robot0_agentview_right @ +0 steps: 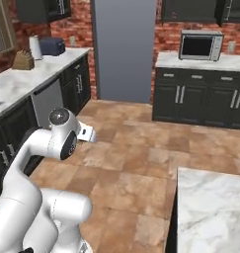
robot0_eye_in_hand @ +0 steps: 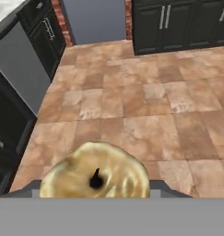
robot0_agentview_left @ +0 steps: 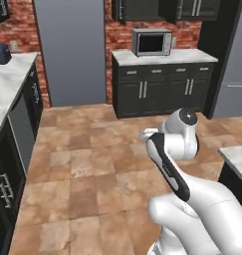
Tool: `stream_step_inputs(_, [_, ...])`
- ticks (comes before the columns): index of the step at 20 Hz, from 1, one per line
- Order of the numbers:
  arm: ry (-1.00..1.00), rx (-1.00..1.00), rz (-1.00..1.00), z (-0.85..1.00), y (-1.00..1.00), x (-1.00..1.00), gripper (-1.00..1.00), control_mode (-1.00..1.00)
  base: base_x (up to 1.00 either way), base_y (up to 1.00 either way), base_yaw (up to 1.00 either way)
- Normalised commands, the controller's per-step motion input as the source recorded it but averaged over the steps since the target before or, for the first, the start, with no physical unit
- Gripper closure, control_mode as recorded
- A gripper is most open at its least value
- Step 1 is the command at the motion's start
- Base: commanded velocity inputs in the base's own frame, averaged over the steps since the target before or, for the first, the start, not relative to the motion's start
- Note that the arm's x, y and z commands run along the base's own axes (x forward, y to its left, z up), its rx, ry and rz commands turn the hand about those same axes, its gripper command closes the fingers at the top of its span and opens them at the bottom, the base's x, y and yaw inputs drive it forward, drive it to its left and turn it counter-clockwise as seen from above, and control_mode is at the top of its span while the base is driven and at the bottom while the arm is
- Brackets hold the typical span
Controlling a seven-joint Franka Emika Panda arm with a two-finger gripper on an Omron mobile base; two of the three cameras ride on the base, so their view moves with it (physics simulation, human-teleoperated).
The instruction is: Pick the candle and candle from the dining table and place them in the open cabinet. Close the cabinet after placing the objects.
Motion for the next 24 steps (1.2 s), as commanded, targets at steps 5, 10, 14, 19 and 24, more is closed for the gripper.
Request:
stream_step_inputs(5, [0.00, 0.00, 0.00, 0.00, 0.00, 0.00, 1.00, 1.00, 1.00, 0.21, -0.30])
stream_step_inputs(10, [0.00, 0.00, 0.00, 0.00, 0.00, 0.00, 1.00, 1.00, 1.00, 0.10, -0.29])
stream_step_inputs(14, [0.00, 0.00, 0.00, 0.00, 0.00, 0.00, 1.00, 1.00, 1.00, 0.00, -0.25])
stream_step_inputs(19, [0.00, 0.00, 0.00, 0.00, 0.00, 0.00, 1.00, 1.00, 1.00, -0.14, -0.18])
stream_step_inputs(24, [0.00, 0.00, 0.00, 0.00, 0.00, 0.00, 1.00, 1.00, 0.96, -0.41, -0.12])
